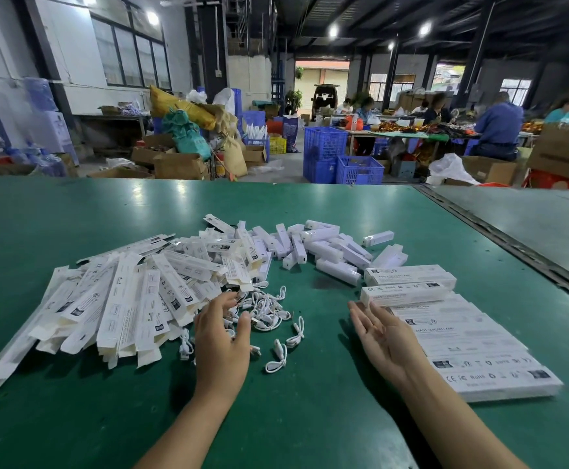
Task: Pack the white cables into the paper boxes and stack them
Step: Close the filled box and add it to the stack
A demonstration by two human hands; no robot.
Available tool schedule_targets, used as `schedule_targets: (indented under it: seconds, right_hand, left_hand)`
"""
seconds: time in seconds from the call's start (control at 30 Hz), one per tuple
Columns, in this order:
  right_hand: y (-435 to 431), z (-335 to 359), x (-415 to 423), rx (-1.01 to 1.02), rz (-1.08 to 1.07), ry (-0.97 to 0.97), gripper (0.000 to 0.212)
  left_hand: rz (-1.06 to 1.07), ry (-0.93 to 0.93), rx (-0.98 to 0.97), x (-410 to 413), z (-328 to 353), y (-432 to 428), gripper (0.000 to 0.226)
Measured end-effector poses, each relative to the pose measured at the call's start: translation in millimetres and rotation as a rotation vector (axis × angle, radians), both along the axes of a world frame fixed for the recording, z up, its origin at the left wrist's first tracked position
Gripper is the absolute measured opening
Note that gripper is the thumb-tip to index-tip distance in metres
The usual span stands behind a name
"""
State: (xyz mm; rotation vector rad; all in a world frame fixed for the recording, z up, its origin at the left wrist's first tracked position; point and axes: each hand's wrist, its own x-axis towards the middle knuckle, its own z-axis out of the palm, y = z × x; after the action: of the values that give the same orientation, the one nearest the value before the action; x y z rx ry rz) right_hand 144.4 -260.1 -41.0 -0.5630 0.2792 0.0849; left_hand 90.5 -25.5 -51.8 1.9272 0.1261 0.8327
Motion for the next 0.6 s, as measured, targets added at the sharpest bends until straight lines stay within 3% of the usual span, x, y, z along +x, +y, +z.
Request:
schedule_targets:
  seconds: [0.2, 0.4, 0.6]
  right_hand:
    - [10, -9, -8, -0.157, 0.085, 0.046, 0.039]
    - [3, -9, -1, -0.102, 0.002, -0.004, 0.02]
    - [-1, -5, 1, -0.131, 0.004, -0.023, 0.041]
  left_hand:
    - [0.034, 0.049, -0.006, 2, 1, 3, 0.028]
    - [0.049, 0.077, -0.007, 2, 2, 4, 0.029]
    - [0.08, 0.092, 0.038, 1, 1, 2, 0.03]
